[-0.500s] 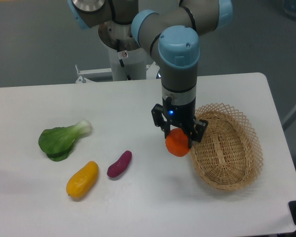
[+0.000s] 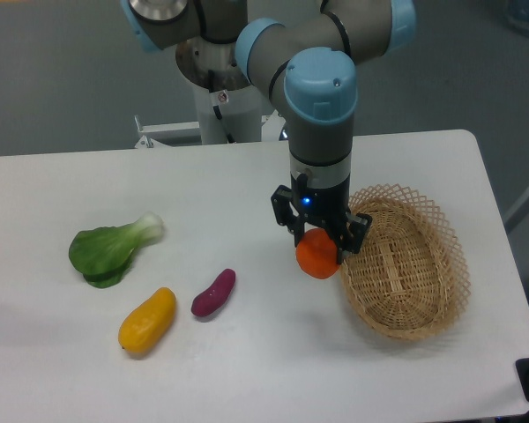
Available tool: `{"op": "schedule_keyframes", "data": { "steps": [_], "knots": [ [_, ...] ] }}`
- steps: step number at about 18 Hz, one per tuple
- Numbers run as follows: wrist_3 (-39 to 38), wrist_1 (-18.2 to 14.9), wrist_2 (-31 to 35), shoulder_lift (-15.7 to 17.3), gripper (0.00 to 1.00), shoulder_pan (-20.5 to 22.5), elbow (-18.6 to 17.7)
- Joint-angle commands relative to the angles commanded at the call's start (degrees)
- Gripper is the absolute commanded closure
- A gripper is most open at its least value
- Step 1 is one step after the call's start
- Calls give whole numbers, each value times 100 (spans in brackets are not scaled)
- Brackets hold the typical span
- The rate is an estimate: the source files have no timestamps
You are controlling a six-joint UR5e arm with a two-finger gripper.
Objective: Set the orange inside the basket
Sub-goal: 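Hold the orange in the gripper beside the wicker basket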
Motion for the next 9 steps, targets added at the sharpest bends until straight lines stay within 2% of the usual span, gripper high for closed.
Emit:
{"op": "schedule_keyframes", "data": {
  "steps": [5, 9],
  "knots": [
    [35, 0, 18, 0, 40, 35, 0],
    [413, 0, 26, 0, 40, 132, -70]
  ]
}}
